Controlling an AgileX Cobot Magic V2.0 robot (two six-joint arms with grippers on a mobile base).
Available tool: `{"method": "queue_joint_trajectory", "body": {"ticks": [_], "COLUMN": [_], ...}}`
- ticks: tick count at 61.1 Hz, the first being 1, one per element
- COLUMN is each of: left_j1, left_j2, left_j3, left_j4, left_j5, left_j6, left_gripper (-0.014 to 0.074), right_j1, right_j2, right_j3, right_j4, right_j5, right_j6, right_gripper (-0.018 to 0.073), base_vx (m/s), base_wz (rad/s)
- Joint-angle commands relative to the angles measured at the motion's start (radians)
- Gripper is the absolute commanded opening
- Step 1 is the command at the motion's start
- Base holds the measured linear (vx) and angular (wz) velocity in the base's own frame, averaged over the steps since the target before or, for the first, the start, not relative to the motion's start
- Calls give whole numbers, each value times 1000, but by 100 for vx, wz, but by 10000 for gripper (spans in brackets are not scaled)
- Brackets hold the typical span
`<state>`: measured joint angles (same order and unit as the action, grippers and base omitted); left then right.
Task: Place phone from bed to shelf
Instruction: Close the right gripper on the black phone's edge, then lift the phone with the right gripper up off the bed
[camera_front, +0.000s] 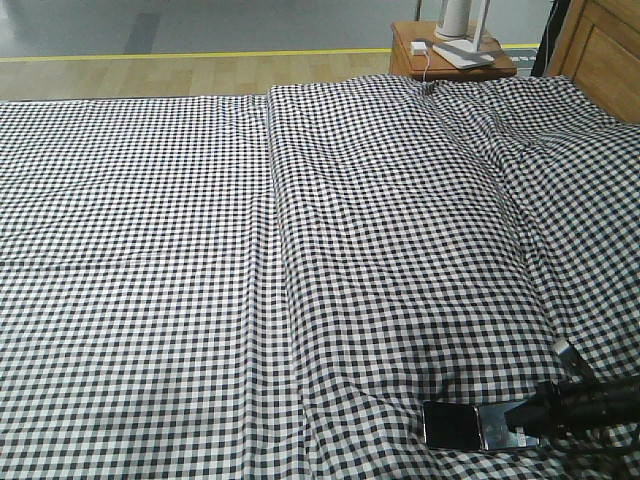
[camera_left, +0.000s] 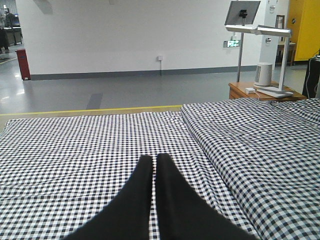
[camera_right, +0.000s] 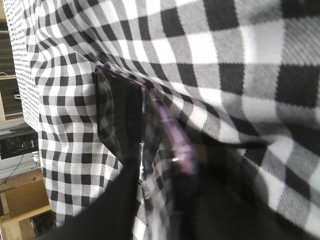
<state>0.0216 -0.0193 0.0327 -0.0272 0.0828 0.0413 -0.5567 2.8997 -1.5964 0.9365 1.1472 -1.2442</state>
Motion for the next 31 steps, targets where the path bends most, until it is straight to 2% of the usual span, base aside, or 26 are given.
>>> {"method": "queue_joint_trajectory", "body": {"ticks": [1, 18, 31], "left_j1": [0, 0, 0], "left_j2": [2, 2, 2], "left_j3": [-25, -25, -25], "left_j4": [-10, -10, -10], "left_j5": [-71, -71, -71], "left_j6": [-9, -9, -9], "left_gripper": [1, 1, 1], "right_j1": [5, 5, 5], "right_j2": [-53, -72, -168], "right_j3": [-9, -9, 14], "right_j4": [10, 12, 18], "right_j5": [141, 142, 142], "right_j6": [-14, 1, 25], "right_gripper": [-17, -4, -3], "base_vx": [0, 0, 0], "base_wz": [0, 0, 0]}}
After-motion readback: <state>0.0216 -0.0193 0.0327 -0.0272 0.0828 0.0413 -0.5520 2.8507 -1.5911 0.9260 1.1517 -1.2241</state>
